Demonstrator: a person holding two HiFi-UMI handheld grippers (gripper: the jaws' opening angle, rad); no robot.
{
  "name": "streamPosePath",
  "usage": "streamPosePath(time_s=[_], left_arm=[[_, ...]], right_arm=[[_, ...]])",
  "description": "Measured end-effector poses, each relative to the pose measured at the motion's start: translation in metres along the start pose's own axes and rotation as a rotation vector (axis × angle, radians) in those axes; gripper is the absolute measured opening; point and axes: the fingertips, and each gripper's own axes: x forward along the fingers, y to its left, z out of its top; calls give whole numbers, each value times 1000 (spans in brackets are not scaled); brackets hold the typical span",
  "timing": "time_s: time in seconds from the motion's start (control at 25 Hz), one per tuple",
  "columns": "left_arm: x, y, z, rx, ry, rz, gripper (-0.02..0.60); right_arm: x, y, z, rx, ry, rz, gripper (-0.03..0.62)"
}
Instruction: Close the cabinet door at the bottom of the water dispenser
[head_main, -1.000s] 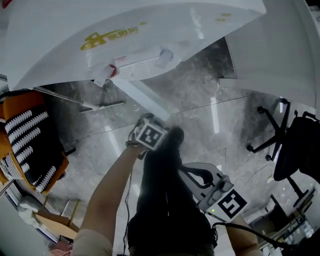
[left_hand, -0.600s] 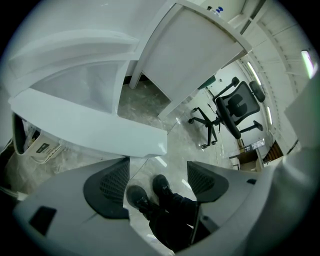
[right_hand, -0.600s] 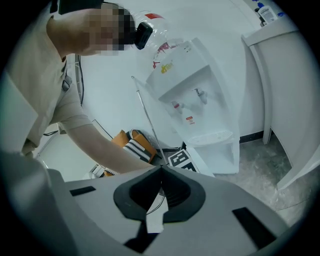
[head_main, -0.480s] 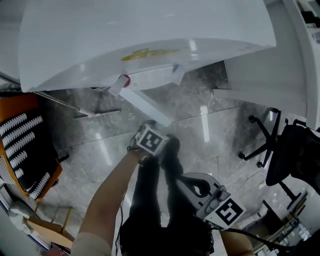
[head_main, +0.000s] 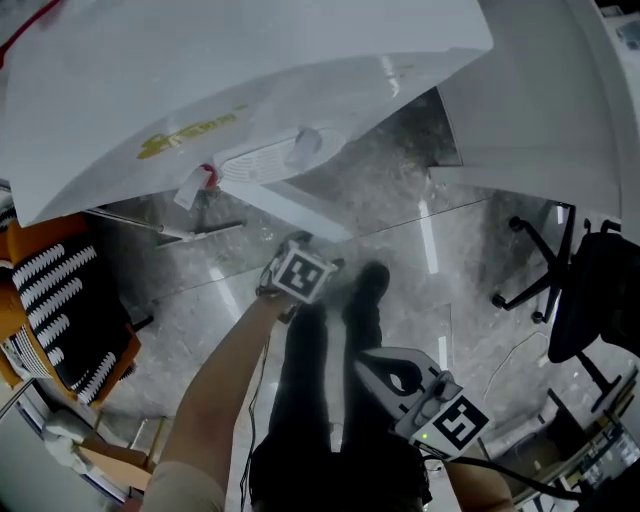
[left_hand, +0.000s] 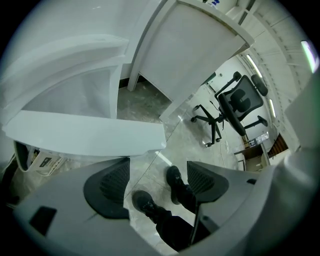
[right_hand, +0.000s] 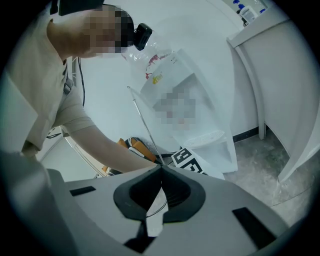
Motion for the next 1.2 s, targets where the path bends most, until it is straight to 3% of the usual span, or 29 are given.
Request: streamPosePath(time_s=[0.2,0.52,0.68,1.2], left_arm=[[8,11,15,45,22,58,330],[32,23,20,5,68,93,330],[40,30,29,23,82,123,330],[46,53,62,51,68,159,328]], right_arm=[[-18,-23,5,18,-37,-23,8],[-41,-50,-4,43,-32,-34,8],[-49,-63,-5,71,-35,-43,8],[-44,-75,0,76,-22,-35,8]])
